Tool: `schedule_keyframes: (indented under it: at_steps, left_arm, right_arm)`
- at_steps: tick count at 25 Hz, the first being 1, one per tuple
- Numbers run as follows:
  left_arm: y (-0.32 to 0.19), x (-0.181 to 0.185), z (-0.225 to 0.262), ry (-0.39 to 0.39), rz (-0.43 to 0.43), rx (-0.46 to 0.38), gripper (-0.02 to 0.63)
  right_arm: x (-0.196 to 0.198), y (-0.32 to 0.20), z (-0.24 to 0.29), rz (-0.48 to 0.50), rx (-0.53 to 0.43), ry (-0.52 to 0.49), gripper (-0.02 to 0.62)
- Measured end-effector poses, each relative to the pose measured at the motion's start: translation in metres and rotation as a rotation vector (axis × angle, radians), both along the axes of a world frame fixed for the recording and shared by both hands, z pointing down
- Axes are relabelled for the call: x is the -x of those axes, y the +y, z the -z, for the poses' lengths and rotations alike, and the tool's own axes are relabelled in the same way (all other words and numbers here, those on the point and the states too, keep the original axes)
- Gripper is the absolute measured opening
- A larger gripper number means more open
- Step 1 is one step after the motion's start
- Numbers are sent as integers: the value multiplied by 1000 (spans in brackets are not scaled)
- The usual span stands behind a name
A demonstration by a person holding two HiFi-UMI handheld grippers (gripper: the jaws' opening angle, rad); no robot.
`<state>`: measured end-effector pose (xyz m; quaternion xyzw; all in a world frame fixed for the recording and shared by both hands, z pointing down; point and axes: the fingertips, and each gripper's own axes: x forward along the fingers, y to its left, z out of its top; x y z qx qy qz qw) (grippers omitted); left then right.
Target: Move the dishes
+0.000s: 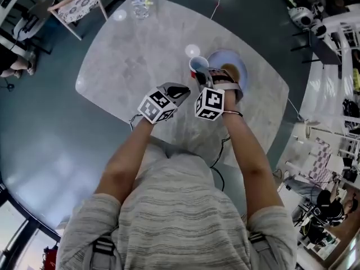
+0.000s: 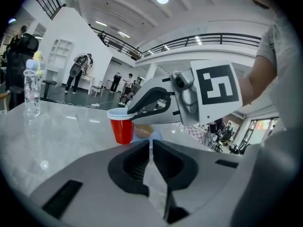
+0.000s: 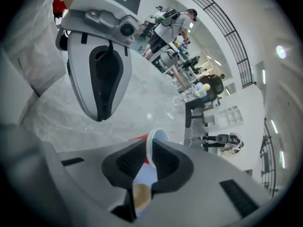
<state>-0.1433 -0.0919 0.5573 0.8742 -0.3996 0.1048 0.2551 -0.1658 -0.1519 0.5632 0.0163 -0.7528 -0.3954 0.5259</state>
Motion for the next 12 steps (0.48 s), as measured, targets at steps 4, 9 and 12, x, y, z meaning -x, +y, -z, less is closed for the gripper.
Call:
schedule_keyframes:
  at_steps: [4,9,12]
  left_arm:
    - [-17,-25,3,-28,-80,5,35]
    - [-37,-48,8,-47,-136,10,35]
    - [-45,-59,4,-64,-173,18,35]
  right_arm:
    - [-40,-25,2,-111,-68,-41,55]
    - [-79,-51,3,-228,-101,-87,55]
    - [-96,-62,7,-289,-130,-127,55]
